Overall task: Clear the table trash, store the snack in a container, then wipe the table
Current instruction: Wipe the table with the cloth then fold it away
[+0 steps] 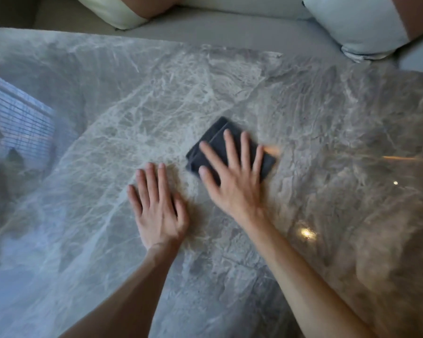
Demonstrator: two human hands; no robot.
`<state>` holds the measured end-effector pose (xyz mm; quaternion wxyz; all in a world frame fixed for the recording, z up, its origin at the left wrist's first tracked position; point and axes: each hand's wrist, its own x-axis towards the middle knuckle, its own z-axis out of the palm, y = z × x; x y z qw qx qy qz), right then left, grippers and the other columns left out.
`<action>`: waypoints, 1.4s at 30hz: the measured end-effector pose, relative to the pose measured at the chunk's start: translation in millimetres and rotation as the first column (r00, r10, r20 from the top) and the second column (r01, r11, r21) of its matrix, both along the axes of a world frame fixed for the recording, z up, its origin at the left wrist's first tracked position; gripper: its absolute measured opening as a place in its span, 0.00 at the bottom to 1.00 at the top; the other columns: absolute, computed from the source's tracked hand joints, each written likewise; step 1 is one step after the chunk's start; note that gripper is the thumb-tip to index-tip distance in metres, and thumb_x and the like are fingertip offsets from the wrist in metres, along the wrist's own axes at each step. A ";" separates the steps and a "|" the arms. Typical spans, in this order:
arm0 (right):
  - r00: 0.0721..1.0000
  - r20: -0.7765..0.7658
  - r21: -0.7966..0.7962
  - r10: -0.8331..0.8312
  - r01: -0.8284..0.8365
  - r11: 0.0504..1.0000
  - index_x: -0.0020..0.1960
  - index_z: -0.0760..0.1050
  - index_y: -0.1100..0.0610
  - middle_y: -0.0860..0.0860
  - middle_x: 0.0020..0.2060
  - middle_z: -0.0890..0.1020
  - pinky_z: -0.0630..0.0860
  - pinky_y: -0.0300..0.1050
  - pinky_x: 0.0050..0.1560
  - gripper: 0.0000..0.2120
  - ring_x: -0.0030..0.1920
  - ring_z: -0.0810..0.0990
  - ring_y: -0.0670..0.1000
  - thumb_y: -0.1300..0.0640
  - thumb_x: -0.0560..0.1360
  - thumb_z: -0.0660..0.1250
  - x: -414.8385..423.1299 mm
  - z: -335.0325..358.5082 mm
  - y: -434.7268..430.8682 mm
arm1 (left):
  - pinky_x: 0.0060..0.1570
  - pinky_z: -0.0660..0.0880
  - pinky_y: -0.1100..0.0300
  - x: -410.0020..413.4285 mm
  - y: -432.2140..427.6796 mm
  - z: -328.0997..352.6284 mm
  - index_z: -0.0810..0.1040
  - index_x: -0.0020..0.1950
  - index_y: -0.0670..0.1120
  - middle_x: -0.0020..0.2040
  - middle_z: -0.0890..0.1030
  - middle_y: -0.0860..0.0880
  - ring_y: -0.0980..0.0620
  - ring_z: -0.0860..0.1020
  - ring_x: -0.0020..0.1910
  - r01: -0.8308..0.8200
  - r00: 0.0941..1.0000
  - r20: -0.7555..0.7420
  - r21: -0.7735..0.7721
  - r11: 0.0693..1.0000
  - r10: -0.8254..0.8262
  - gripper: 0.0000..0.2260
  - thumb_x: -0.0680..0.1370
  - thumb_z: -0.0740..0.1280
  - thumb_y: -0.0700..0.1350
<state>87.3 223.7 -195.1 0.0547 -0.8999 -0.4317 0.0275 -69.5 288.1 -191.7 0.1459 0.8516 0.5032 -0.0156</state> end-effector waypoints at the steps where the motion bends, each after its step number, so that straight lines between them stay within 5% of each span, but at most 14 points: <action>1: 0.999 -0.009 -0.008 0.054 -0.054 0.999 0.75 0.55 0.34 0.50 0.79 0.56 0.50 0.68 0.74 0.26 0.79 0.51 0.59 0.34 0.78 0.51 -9.0 0.3 -25.1 | 0.78 0.46 0.41 -0.2 -0.2 -0.5 0.49 0.80 0.48 0.81 0.49 0.47 0.47 0.45 0.80 0.001 1.000 0.003 0.004 1.000 -0.001 0.32 0.77 0.53 0.49; 4: 0.999 0.002 -0.106 0.040 -0.040 0.994 0.75 0.54 0.34 0.50 0.78 0.58 0.51 0.67 0.74 0.26 0.79 0.52 0.58 0.35 0.78 0.51 2.3 4.7 -94.1 | 0.77 0.46 0.41 0.0 -0.5 -3.3 0.49 0.80 0.49 0.81 0.49 0.47 0.47 0.45 0.80 -0.006 1.000 0.017 0.016 1.000 0.005 0.32 0.76 0.52 0.50; 10: 0.817 -0.049 -0.042 -0.575 0.573 0.818 0.75 0.56 0.36 0.54 0.79 0.56 0.49 0.74 0.71 0.26 0.78 0.50 0.63 0.35 0.77 0.46 118.5 3.3 -13.5 | 0.77 0.46 0.41 0.3 1.4 -6.9 0.48 0.80 0.49 0.81 0.49 0.46 0.47 0.45 0.80 0.006 1.000 0.018 0.032 0.999 -0.006 0.33 0.76 0.52 0.50; 14: 0.987 0.014 -0.016 -0.160 0.160 0.987 0.75 0.55 0.37 0.53 0.78 0.57 0.49 0.69 0.73 0.25 0.79 0.51 0.61 0.36 0.79 0.46 38.3 2.0 39.8 | 0.77 0.46 0.41 -1.8 0.8 -6.9 0.48 0.80 0.49 0.81 0.50 0.47 0.47 0.46 0.80 0.003 1.000 0.027 0.032 0.999 -0.003 0.33 0.76 0.53 0.50; 18: 0.983 -0.055 -0.094 0.176 -0.180 0.979 0.75 0.53 0.35 0.50 0.79 0.56 0.52 0.66 0.74 0.25 0.79 0.51 0.57 0.37 0.79 0.50 -7.2 11.4 -75.0 | 0.77 0.47 0.41 -2.5 0.3 -6.2 0.50 0.80 0.49 0.81 0.51 0.46 0.47 0.47 0.80 -0.010 0.998 0.056 0.036 0.999 0.008 0.32 0.76 0.54 0.50; 23: 0.868 0.038 -0.090 -0.494 0.496 0.864 0.75 0.57 0.39 0.56 0.77 0.59 0.54 0.69 0.71 0.25 0.77 0.55 0.63 0.38 0.79 0.46 116.8 12.7 -35.9 | 0.78 0.46 0.41 1.0 -0.3 -7.7 0.48 0.80 0.49 0.81 0.50 0.47 0.47 0.46 0.80 -0.014 0.998 0.062 0.028 1.000 0.012 0.33 0.76 0.54 0.49; 26: 1.000 0.006 -0.057 -0.007 0.007 0.998 0.75 0.58 0.39 0.54 0.77 0.60 0.52 0.67 0.73 0.24 0.78 0.54 0.62 0.41 0.79 0.50 19.2 8.2 -8.9 | 0.77 0.47 0.40 -1.5 0.2 -1.6 0.48 0.80 0.48 0.81 0.50 0.46 0.47 0.46 0.80 -0.010 0.998 0.067 0.014 1.000 0.009 0.33 0.76 0.55 0.48; 28: 0.953 -0.072 -0.074 0.295 -0.300 0.951 0.76 0.55 0.37 0.51 0.78 0.58 0.52 0.65 0.75 0.24 0.79 0.52 0.58 0.40 0.80 0.52 -16.7 17.5 -78.2 | 0.77 0.47 0.40 -3.0 0.0 -0.9 0.49 0.80 0.48 0.81 0.51 0.46 0.47 0.47 0.80 -0.016 0.996 0.083 -0.002 1.000 0.016 0.33 0.76 0.56 0.48; 30: 0.988 -0.038 -0.149 0.148 -0.152 0.977 0.76 0.56 0.38 0.52 0.78 0.60 0.55 0.66 0.73 0.24 0.77 0.57 0.59 0.40 0.80 0.50 41.3 16.5 -114.9 | 0.77 0.47 0.40 -2.7 -0.9 -5.0 0.49 0.80 0.48 0.81 0.51 0.47 0.47 0.47 0.80 -0.025 0.996 0.085 0.011 1.000 0.024 0.33 0.76 0.55 0.49; 32: 0.941 0.036 -0.091 -0.337 0.339 0.936 0.75 0.57 0.39 0.55 0.77 0.60 0.56 0.68 0.71 0.24 0.76 0.59 0.62 0.40 0.80 0.48 103.8 19.0 -60.0 | 0.77 0.46 0.41 -0.7 -1.1 -6.7 0.48 0.80 0.49 0.81 0.51 0.47 0.47 0.46 0.80 -0.016 0.995 0.103 0.025 1.000 0.014 0.33 0.76 0.54 0.49; 33: 0.919 0.026 -0.084 -0.392 0.393 0.916 0.74 0.58 0.40 0.56 0.76 0.62 0.56 0.69 0.70 0.24 0.75 0.59 0.64 0.40 0.79 0.48 104.9 14.9 -25.2 | 0.78 0.45 0.41 0.2 -0.8 -7.7 0.48 0.80 0.48 0.81 0.51 0.47 0.47 0.46 0.80 -0.023 0.993 0.119 0.024 0.999 0.020 0.33 0.76 0.54 0.49; 36: 0.986 -0.004 -0.012 0.164 -0.164 0.986 0.75 0.56 0.38 0.52 0.78 0.60 0.53 0.66 0.73 0.24 0.78 0.54 0.59 0.41 0.79 0.50 4.4 5.0 -23.3 | 0.78 0.46 0.41 -1.9 -2.0 -3.4 0.48 0.80 0.48 0.81 0.51 0.47 0.48 0.46 0.80 -0.016 0.992 0.127 0.009 1.000 0.014 0.33 0.76 0.55 0.48; 38: 0.951 -0.083 -0.058 0.299 -0.304 0.951 0.76 0.53 0.37 0.49 0.79 0.57 0.53 0.64 0.75 0.24 0.79 0.50 0.55 0.40 0.80 0.50 -5.2 9.9 -101.0 | 0.78 0.46 0.41 -1.9 -0.2 -2.7 0.48 0.80 0.48 0.81 0.50 0.47 0.48 0.46 0.80 -0.024 0.991 0.133 -0.002 1.000 0.024 0.33 0.76 0.54 0.49; 42: 0.928 -0.010 -0.107 -0.373 0.370 0.923 0.76 0.54 0.39 0.54 0.78 0.58 0.53 0.66 0.74 0.25 0.78 0.55 0.59 0.39 0.80 0.47 114.6 15.3 -73.2 | 0.78 0.45 0.43 -0.3 -2.9 -5.6 0.49 0.80 0.48 0.81 0.51 0.47 0.48 0.46 0.80 -0.031 0.990 0.140 0.017 0.999 0.028 0.32 0.77 0.53 0.49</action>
